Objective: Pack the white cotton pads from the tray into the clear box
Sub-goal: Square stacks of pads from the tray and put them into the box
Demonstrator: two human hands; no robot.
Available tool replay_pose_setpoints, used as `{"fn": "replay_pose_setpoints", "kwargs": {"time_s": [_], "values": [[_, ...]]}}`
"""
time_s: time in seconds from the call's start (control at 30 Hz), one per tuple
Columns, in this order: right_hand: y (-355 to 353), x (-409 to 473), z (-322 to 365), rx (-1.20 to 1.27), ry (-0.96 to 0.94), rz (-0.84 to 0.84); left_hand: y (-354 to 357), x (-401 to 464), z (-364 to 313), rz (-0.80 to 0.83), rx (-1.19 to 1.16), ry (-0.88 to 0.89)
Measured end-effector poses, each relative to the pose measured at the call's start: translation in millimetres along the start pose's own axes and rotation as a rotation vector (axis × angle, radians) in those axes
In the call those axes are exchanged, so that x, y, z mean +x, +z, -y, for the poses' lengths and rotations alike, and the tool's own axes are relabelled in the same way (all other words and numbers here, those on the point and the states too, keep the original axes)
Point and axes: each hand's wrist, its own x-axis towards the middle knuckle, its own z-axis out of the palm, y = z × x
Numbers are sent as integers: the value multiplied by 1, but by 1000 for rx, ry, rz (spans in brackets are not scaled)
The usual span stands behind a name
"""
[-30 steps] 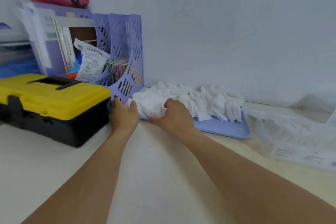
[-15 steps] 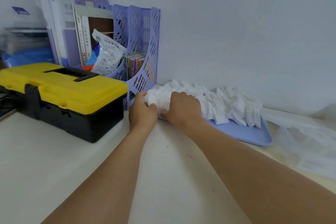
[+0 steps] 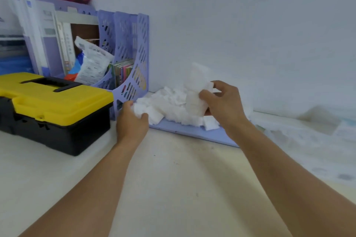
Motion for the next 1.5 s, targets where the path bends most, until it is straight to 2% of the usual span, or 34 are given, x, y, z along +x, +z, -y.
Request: {"fn": "replay_pose_setpoints", "kwargs": {"time_s": [0.07, 0.13, 0.17, 0.2, 0.23, 0.33, 0.37, 0.4, 0.57, 0.73, 0.83, 0.93, 1.0, 1.07, 1.17, 1.23, 1.3, 1.5], "values": [[-40, -8, 4, 234, 158, 52, -1, -15, -16, -99, 51, 91], [-66, -15, 2, 335, 247, 104, -6, -36, -40, -199, -5, 297], [-81, -20, 0, 363, 264, 121, -3, -51, -60, -177, -79, 401], [-94, -25, -2, 392, 271, 134, 3, -67, -82, -88, -190, 456], [-106, -29, -4, 407, 271, 144, 10, -83, -107, 74, -324, 419], [-142, -41, -8, 345, 213, 163, 38, -133, -177, 738, -651, -48], [-154, -46, -8, 320, 188, 177, 47, -145, -192, 877, -683, -147], [-164, -49, -9, 291, 167, 183, 56, -154, -202, 939, -693, -179], [-202, -58, -16, 146, 164, 195, 91, -179, -208, 934, -743, -133], [-212, -56, -17, -68, 184, 290, 105, -192, -196, 829, -735, -61], [-211, -53, -20, -107, 156, 146, 108, -192, -194, 795, -760, -29], [-207, -50, -26, -92, -6, -30, 111, -190, -192, 793, -782, 18], [-209, -48, -25, -26, -45, -119, 112, -189, -188, 786, -770, 35], [-220, -45, -21, 139, -3, -181, 113, -186, -184, 747, -760, 40], [-234, -46, -15, 438, 125, -36, 113, -182, -179, 719, -727, 55], [-231, -50, -17, 347, 157, 112, 110, -181, -179, 746, -715, 65], [-224, -52, -21, 168, 125, 187, 108, -181, -181, 787, -727, 84], [-221, -49, -31, 59, 114, 150, 107, -186, -186, 911, -835, -7]]}}
